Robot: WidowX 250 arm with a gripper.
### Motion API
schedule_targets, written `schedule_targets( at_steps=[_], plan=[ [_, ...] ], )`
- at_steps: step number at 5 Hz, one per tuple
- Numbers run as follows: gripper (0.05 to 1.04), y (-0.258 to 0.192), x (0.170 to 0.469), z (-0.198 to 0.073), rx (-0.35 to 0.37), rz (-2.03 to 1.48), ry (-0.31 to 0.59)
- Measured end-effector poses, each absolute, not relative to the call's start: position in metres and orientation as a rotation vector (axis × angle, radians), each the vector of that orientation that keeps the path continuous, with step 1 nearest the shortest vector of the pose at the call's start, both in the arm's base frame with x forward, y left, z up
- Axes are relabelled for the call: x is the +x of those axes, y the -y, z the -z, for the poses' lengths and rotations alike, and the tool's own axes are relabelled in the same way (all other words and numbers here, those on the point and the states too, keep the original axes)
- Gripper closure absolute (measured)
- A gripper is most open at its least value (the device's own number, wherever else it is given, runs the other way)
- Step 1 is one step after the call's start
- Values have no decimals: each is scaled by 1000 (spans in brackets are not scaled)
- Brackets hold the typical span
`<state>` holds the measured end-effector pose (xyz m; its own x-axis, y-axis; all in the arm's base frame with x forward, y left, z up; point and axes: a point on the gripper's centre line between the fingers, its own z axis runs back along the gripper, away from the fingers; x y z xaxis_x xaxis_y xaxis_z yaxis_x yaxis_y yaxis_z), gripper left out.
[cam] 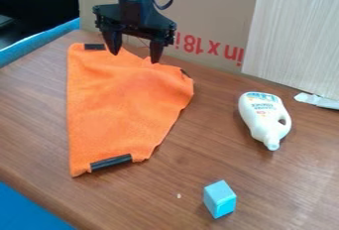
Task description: Unfold the cloth from top right to bottom left
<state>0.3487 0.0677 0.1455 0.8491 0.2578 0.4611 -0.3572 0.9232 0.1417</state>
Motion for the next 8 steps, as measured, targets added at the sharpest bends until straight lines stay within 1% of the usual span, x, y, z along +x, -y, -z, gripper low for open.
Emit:
schedule_targets(
  at_steps=[1,2,3,4,5,6,7,8],
  plan=[
    [83,-67,348,-135,223,-333,417],
    [83,-64,359,-138,183,-418,389],
    [83,-62,372,-143,175,-488,383],
    [82,-54,386,-143,186,-519,395],
    [83,-53,394,-132,227,-558,394],
    [83,-51,400,-123,260,-592,413],
    [83,-49,405,-119,279,-622,441],
    [83,-44,414,-114,285,-637,451]
  ],
)
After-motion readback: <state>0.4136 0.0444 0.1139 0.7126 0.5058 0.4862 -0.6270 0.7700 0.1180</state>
